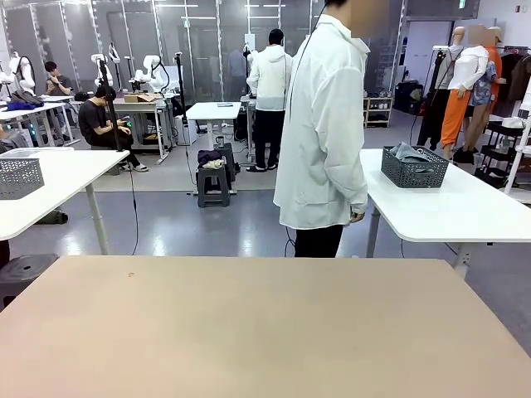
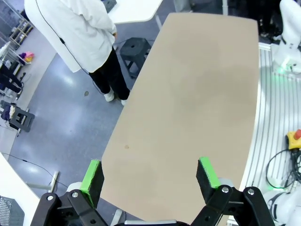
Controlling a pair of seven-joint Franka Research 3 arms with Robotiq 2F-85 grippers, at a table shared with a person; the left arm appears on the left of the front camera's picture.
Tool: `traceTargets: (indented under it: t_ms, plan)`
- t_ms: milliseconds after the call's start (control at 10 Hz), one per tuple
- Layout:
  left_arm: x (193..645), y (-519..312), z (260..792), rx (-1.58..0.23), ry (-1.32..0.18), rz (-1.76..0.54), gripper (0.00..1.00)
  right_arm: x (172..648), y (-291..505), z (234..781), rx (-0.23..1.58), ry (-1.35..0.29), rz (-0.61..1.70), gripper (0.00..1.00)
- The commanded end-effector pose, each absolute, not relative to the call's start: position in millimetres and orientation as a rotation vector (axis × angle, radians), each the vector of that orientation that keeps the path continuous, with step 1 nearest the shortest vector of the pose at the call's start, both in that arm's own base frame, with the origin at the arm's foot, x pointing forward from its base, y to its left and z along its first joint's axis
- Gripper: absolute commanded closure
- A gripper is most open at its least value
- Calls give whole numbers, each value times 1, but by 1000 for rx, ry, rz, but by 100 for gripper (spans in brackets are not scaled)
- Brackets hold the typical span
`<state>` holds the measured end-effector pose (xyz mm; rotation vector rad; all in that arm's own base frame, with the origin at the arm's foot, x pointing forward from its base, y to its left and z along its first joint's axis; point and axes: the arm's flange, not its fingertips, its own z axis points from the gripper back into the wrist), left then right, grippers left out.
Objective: Fold the towels and place them in the basket.
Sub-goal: When a person lays out a Towel with hook on the table, fold it in half twice.
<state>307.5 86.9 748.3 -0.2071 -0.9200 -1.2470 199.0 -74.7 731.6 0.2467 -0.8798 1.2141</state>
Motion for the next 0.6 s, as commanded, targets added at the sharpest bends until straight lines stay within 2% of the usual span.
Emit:
traceTargets:
  t_ms: [0, 500]
  plan:
    - [309, 88, 746, -212, -929, -1250, 0, 199, -75, 732, 248, -885, 1213, 0]
    - [309, 88, 746, -212, -929, -1250, 0, 199, -75, 732, 248, -885, 1213, 0]
